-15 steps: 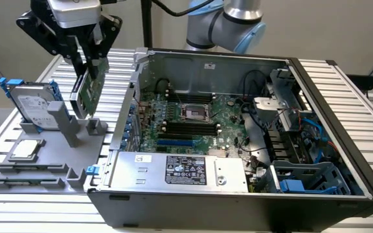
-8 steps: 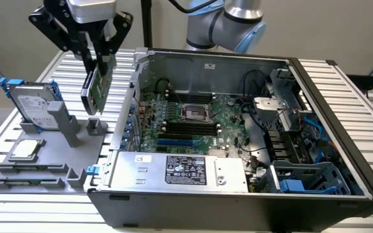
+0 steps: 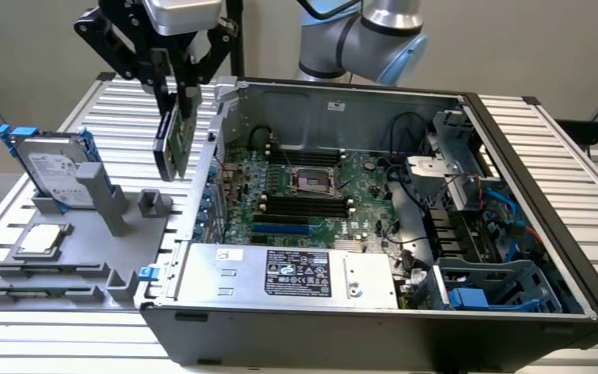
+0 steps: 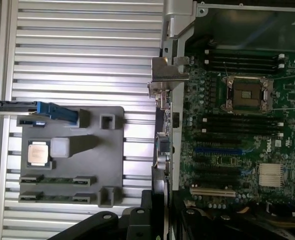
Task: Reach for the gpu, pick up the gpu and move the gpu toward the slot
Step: 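Pick up the gpu and move the gpu toward the slot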
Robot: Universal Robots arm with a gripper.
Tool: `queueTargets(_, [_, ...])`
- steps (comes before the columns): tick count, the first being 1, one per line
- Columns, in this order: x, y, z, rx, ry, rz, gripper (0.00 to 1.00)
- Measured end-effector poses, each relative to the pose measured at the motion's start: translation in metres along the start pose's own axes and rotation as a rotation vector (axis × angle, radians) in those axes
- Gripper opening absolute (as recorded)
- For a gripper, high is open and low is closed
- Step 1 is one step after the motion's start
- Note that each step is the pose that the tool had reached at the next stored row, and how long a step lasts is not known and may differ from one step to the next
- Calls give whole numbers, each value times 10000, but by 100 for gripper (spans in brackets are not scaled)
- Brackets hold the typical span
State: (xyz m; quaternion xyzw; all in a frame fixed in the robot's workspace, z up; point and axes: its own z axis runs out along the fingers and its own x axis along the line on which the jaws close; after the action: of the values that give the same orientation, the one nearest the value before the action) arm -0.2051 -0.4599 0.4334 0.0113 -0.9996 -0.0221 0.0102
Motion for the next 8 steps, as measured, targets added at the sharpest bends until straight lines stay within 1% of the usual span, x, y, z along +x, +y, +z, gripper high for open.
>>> queueTargets(3, [-111,9,-2,-4,45,3,26])
queueTargets(8, [-303,29,-5,-7,102,6,26])
